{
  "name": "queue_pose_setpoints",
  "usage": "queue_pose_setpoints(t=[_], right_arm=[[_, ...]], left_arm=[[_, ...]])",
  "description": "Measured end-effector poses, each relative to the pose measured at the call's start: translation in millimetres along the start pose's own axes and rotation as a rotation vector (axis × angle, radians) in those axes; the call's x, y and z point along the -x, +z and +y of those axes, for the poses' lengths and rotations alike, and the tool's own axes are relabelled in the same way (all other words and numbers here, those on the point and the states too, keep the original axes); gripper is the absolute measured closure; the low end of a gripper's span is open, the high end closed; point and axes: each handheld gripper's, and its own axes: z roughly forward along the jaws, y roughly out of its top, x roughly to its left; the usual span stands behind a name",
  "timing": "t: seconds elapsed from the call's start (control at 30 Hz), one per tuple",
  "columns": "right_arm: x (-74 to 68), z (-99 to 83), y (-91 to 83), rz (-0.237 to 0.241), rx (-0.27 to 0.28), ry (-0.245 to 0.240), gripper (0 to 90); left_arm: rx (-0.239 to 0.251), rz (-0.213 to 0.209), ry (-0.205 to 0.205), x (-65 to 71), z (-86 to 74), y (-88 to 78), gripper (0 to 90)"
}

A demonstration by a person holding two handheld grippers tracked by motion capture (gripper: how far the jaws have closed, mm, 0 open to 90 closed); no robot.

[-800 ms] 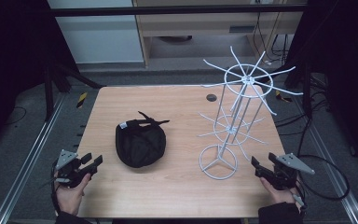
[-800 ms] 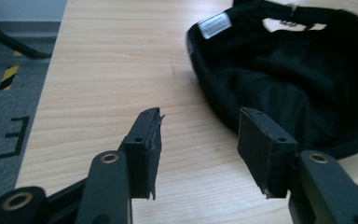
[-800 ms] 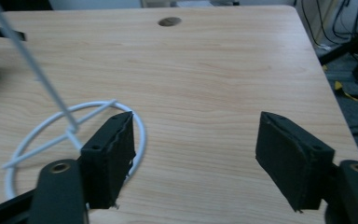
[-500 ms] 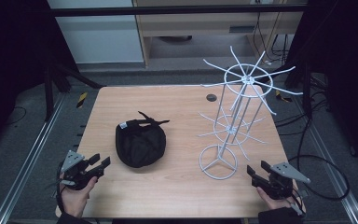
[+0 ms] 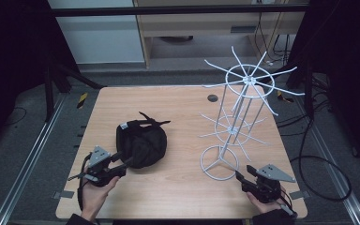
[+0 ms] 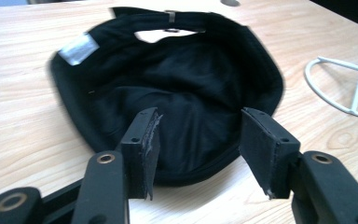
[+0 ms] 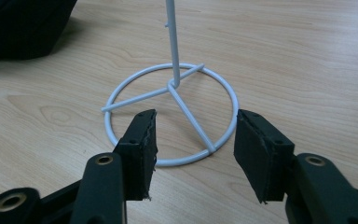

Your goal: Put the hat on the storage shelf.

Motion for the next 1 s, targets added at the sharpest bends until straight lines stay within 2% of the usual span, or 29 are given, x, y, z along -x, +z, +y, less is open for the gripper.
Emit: queue_pose_setpoints(t=[0.17,0.47,0.57,0.83,0.93,1.0], right_arm=[[-1.9,0.4,1.6,0.011,-0.004,-0.004,50.9],[-3.8,0.3,4.5,0.017,-0.014,-0.021,52.1],[-3.7,0.3,4.8,0.020,-0.016,-0.019,52.5],[-7.1,0.6,6.0,0.038,-0.016,-0.031,53.2],[-8.9,1.2,5.8,0.049,-0.014,-0.028,53.2],[-11.0,1.7,6.9,0.056,-0.010,-0.033,53.2]], left_arm=[[-0.036,-0.034,0.059,18.9,8.1,18.1,47.0],[-0.090,-0.077,0.111,43.2,14.2,47.1,45.5],[-0.109,-0.074,0.130,48.8,14.1,54.9,44.5],[-0.170,-0.051,0.170,52.0,10.7,69.2,47.2],[-0.177,-0.057,0.165,50.8,8.3,69.8,53.5],[-0.187,-0.059,0.156,49.0,7.1,71.0,61.1]])
